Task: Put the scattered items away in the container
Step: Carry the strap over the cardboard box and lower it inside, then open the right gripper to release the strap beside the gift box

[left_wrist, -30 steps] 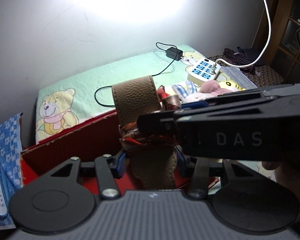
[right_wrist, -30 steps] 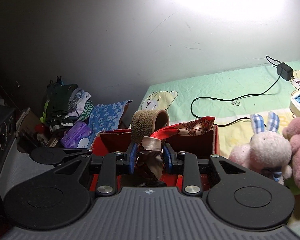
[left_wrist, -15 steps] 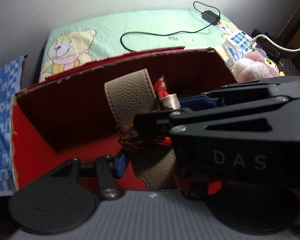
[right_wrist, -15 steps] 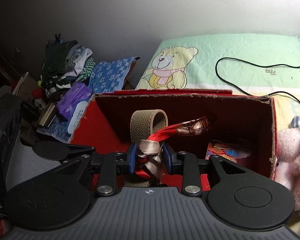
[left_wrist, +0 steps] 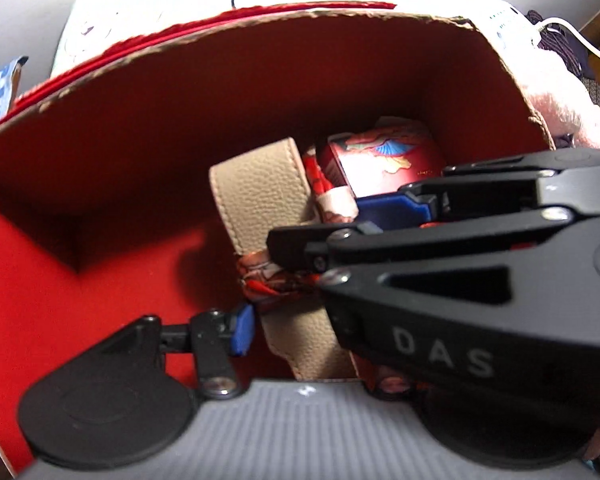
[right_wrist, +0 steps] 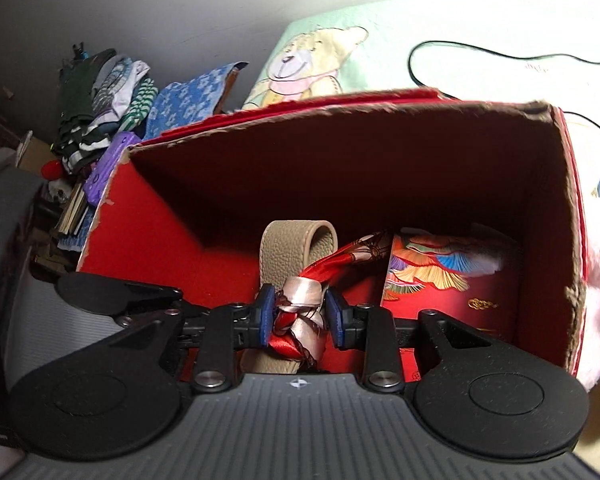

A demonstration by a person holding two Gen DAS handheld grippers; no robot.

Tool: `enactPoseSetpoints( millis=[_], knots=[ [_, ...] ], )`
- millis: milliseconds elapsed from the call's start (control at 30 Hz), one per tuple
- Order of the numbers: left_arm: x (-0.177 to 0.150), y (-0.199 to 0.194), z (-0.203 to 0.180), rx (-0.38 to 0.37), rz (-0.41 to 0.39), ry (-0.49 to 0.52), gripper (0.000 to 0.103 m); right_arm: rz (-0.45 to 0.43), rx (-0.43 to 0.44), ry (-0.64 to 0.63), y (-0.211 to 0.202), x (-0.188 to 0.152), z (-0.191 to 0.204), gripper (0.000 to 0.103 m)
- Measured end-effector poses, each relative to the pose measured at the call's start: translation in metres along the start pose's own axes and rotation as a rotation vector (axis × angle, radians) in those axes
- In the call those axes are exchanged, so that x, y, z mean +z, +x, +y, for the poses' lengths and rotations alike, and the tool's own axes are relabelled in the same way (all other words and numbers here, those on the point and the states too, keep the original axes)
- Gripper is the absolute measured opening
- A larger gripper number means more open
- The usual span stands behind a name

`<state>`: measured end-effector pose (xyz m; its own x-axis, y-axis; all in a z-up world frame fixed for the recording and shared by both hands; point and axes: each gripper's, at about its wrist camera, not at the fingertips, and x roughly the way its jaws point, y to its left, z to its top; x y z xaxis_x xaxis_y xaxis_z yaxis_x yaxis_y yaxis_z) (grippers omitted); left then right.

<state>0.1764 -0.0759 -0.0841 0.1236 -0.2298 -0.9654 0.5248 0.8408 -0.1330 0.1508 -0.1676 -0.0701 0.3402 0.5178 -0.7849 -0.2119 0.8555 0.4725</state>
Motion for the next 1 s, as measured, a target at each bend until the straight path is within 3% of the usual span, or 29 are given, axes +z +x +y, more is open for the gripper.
enactPoseSetpoints(
  millis=[233, 467, 700, 1000],
  knots=[
    [0.005, 0.007, -0.004, -0.014, 0.044, 0.004, 0.048, 0.005, -0.027, 0.004, 0.0, 0.001, 0.001, 0.033],
    [0.004, 0.005, -0.008, -0.038, 0.027, 0.032, 0.05, -0.039, -0.025, 0.067, -0.005, -0.004, -0.007, 0.034],
    [0.002, 0.001, -0.019, -0.005, -0.019, 0.082, 0.058, -0.084, -0.019, 0.08, -0.008, -0.004, -0.006, 0.033],
    [0.004, -0.002, -0.006, -0.039, -0.049, 0.024, 0.059, -0.162, -0.016, 0.099, -0.014, -0.006, -0.007, 0.032]
  ],
)
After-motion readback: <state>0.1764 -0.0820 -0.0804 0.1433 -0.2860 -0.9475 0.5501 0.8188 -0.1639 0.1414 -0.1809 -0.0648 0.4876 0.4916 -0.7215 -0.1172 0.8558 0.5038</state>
